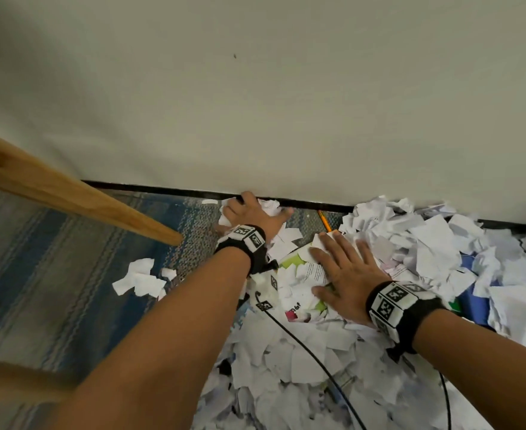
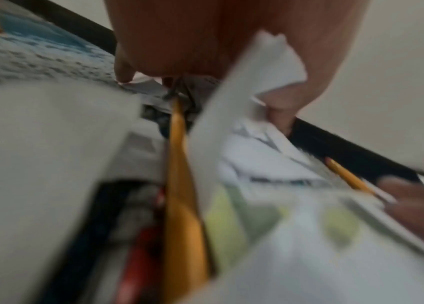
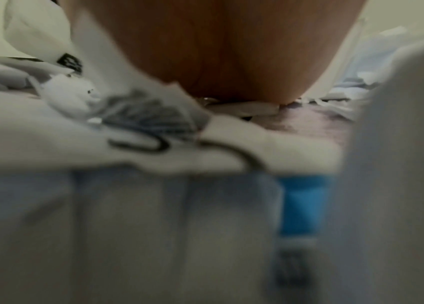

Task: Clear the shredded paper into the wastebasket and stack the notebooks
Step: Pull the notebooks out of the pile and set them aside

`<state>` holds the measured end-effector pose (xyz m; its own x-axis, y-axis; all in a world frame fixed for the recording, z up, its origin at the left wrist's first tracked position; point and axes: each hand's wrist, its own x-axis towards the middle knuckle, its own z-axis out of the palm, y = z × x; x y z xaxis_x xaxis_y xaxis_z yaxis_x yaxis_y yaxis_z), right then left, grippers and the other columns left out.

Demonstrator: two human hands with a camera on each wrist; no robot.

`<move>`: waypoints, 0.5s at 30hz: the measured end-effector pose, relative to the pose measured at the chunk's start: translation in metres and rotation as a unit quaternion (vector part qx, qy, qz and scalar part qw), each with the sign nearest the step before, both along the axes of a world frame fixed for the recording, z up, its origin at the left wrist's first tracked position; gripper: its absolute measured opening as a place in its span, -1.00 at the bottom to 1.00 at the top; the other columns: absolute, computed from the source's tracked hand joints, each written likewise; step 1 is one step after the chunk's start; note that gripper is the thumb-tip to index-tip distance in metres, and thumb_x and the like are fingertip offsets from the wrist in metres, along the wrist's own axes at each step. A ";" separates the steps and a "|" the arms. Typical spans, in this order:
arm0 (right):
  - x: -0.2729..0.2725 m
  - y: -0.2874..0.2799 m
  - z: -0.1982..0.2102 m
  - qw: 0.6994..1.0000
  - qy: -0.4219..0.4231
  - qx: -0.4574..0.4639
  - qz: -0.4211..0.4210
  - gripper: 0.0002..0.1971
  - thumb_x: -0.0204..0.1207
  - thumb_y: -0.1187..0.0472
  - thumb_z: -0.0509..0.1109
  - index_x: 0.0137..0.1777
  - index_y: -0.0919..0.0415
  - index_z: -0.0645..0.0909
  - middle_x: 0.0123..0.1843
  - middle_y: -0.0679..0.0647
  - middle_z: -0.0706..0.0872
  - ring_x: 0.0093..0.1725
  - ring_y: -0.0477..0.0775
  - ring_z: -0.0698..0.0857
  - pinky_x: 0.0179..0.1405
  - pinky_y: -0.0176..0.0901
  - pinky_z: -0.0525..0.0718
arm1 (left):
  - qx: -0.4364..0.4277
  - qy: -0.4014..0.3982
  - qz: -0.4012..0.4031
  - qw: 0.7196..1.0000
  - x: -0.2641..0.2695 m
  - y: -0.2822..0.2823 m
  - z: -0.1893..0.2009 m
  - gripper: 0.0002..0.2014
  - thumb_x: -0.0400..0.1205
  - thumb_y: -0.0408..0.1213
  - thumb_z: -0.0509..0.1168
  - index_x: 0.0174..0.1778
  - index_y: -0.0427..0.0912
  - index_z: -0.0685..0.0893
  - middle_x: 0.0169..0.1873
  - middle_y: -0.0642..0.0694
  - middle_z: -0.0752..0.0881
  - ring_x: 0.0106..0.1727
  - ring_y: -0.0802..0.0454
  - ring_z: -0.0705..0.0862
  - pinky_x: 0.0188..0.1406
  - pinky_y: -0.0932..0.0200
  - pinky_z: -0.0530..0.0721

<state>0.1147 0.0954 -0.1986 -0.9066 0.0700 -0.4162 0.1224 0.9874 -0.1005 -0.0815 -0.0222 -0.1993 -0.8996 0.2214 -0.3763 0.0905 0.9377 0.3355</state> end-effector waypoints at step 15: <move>-0.011 -0.003 0.018 0.996 0.078 0.004 -0.037 -0.40 0.41 -0.27 -0.04 0.43 -0.10 0.34 0.50 0.07 0.34 0.45 0.19 0.33 0.45 0.29 0.21 | 0.099 0.150 -0.201 0.963 -0.020 -0.033 0.021 -0.69 0.40 -0.64 0.20 -0.03 -0.30 0.69 0.02 -0.30 0.56 0.02 -0.27 0.58 -0.08 0.07 0.51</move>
